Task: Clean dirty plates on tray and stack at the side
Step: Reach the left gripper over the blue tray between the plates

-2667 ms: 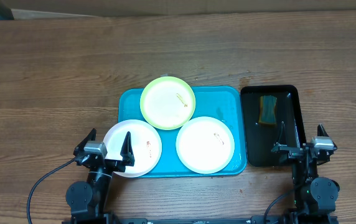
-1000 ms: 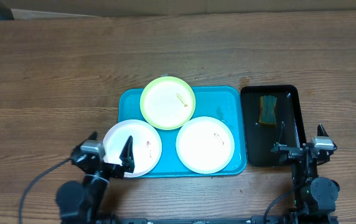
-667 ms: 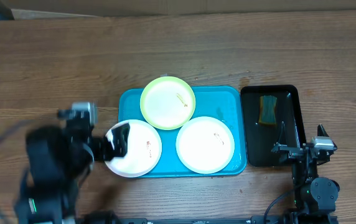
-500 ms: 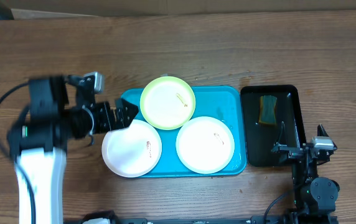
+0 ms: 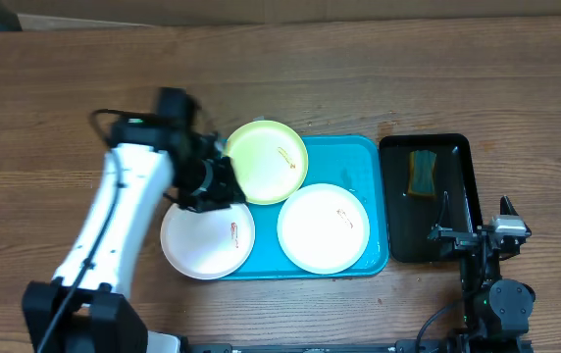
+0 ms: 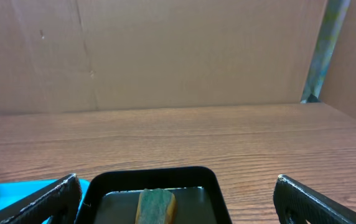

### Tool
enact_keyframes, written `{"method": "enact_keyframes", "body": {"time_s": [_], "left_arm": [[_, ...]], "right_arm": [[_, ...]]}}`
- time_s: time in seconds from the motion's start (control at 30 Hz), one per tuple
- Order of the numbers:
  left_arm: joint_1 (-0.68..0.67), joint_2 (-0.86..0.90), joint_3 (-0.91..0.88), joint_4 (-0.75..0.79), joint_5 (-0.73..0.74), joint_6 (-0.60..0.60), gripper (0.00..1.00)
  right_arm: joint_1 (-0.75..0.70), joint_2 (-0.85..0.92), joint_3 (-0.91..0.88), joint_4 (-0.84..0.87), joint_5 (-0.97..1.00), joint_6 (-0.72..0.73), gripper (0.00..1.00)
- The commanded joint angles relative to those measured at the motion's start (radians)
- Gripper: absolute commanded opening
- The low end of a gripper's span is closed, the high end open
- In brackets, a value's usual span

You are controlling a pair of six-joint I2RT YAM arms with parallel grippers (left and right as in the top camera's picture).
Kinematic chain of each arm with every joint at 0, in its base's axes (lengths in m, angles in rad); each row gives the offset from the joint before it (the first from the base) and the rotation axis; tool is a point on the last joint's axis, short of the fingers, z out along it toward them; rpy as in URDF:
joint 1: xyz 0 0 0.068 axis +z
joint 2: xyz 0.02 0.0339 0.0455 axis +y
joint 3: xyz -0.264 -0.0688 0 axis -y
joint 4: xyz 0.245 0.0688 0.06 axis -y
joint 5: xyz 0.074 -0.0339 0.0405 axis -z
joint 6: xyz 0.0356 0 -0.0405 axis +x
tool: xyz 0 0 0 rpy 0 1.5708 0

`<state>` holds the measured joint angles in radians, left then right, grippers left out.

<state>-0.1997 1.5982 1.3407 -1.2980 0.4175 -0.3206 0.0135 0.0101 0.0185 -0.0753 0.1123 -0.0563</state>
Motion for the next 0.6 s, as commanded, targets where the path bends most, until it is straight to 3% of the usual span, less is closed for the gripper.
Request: {"method": "enact_keyframes", "body": {"time_s": [0.0, 0.03, 0.07, 0.1, 0.3, 0.57], "left_arm": [[-0.139, 0.012, 0.011, 0.015, -0.201, -0.139, 0.37], [-0.170, 0.015, 0.011, 0.023, -0.225, -0.154, 0.42], [-0.205, 0.018, 0.011, 0.031, -0.254, -0.176, 0.57], [-0.233, 0.022, 0.010, 0.040, -0.279, -0.200, 0.67], [-0.394, 0.084, 0.008, 0.065, -0.355, -0.312, 0.61], [-0.429, 0.178, 0.007, 0.071, -0.365, -0.315, 0.61]], "right_arm": [[-0.005, -0.007, -0.011, 0.005, 0.010, 0.005, 1.00], [-0.005, -0.007, -0.011, 0.005, 0.010, 0.005, 1.00], [-0.005, -0.007, -0.011, 0.005, 0.010, 0.005, 1.00], [-0.005, -0.007, -0.011, 0.005, 0.010, 0.005, 1.00], [-0.005, -0.007, -0.011, 0.005, 0.010, 0.005, 1.00], [-0.005, -0.007, -0.011, 0.005, 0.010, 0.005, 1.00]]}}
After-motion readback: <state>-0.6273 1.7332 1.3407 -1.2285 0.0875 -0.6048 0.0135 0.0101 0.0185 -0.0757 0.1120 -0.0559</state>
